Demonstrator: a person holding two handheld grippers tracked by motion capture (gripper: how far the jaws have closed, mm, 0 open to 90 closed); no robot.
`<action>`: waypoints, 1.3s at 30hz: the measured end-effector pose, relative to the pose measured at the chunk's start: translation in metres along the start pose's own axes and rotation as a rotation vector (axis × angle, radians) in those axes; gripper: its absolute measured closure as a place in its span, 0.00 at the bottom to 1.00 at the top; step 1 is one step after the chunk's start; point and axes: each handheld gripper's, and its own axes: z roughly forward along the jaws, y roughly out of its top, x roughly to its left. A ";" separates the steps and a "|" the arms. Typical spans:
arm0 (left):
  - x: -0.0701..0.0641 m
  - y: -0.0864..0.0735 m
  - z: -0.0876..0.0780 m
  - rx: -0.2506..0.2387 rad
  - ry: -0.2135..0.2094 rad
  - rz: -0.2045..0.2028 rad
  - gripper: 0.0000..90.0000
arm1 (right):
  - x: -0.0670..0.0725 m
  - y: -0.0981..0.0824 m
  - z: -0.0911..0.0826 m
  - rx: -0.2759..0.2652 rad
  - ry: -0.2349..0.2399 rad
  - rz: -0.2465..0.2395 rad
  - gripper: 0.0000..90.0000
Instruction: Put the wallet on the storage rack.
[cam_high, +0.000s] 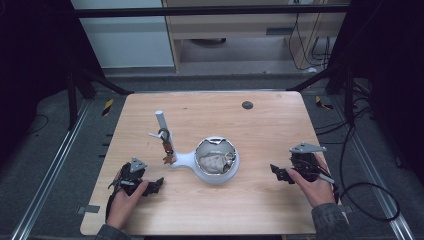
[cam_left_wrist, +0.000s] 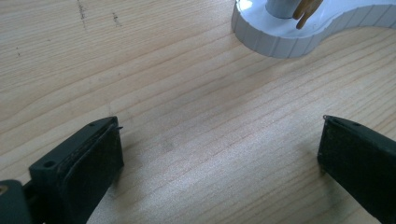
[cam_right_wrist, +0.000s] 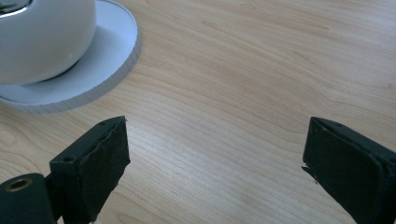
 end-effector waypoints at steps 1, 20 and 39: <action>0.000 0.000 0.000 0.000 0.000 0.000 0.00 | 0.000 -0.001 0.001 0.005 -0.003 0.000 0.08; 0.000 0.000 0.000 0.000 0.000 -0.001 0.00 | -0.001 -0.021 0.020 0.043 -0.003 0.018 0.08; 0.000 0.000 0.000 0.001 0.000 0.001 0.00 | 0.004 -0.035 0.038 0.055 -0.008 0.041 0.05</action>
